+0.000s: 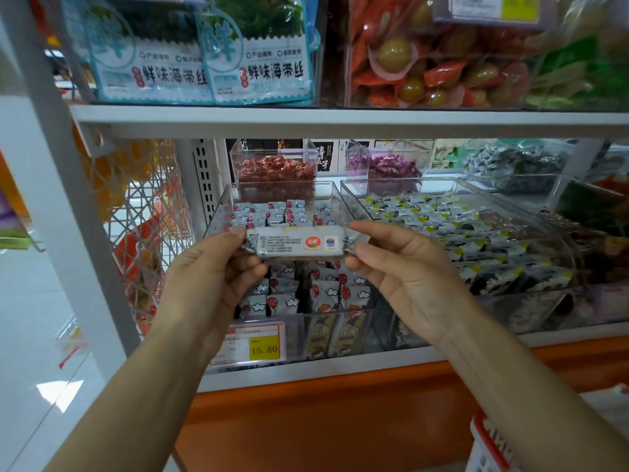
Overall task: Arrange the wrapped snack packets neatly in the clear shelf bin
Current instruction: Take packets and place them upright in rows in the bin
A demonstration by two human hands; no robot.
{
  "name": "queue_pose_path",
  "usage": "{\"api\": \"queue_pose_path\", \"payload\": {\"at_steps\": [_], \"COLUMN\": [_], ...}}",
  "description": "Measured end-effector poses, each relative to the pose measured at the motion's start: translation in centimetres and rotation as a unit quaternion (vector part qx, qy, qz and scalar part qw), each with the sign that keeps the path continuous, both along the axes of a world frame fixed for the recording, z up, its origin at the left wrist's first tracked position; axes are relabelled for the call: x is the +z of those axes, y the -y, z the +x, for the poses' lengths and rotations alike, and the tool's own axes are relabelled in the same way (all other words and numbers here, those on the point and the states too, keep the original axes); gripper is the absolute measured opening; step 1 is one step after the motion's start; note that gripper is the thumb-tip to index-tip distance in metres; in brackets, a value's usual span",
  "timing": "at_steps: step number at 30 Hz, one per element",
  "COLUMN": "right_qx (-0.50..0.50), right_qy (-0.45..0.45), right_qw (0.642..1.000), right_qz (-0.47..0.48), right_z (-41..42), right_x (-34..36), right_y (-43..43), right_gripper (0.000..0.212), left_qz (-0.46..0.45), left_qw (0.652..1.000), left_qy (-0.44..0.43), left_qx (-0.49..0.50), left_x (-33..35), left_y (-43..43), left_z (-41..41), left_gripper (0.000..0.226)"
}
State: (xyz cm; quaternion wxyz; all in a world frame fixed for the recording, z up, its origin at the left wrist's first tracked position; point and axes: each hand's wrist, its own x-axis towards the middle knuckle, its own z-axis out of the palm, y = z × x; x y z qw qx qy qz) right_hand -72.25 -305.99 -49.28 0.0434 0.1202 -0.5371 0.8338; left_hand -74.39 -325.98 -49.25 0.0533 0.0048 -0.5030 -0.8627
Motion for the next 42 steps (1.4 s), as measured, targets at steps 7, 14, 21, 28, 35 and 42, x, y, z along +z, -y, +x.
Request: {"api": "queue_pose_path", "payload": {"at_steps": [7, 14, 21, 28, 35, 42], "right_qx": [-0.018, -0.107, -0.095, -0.175, -0.202, -0.149], "right_qy": [-0.017, -0.042, -0.072, -0.11, -0.125, -0.108], "right_qw": [0.999, 0.991, 0.992, 0.969, 0.956, 0.969], "right_qz": [0.035, 0.075, 0.04, 0.138, 0.171, 0.166], "right_z": [-0.1, -0.1, -0.2, -0.5, -0.5, -0.3], "right_x": [-0.2, -0.5, -0.5, -1.0, -1.2, -1.1], "right_y": [-0.1, -0.2, -0.1, -0.5, -0.1, 0.4], "right_gripper": [0.031, 0.037, 0.022, 0.044, 0.048, 0.036], "left_qz": [-0.025, -0.056, -0.12, -0.176, -0.126, -0.175], "left_qw": [0.999, 0.995, 0.988, 0.972, 0.977, 0.975], "left_qy": [-0.018, -0.013, -0.06, -0.079, -0.071, -0.089], "left_qx": [-0.022, -0.078, -0.08, -0.137, -0.154, -0.108], "left_x": [0.0, 0.4, -0.1, 0.0, 0.2, -0.1], "left_y": [0.2, -0.1, -0.4, -0.3, -0.5, -0.5], "left_z": [0.1, 0.3, 0.4, 0.8, 0.9, 0.9], "left_gripper": [0.019, 0.018, 0.03, 0.019, 0.032, 0.028]}}
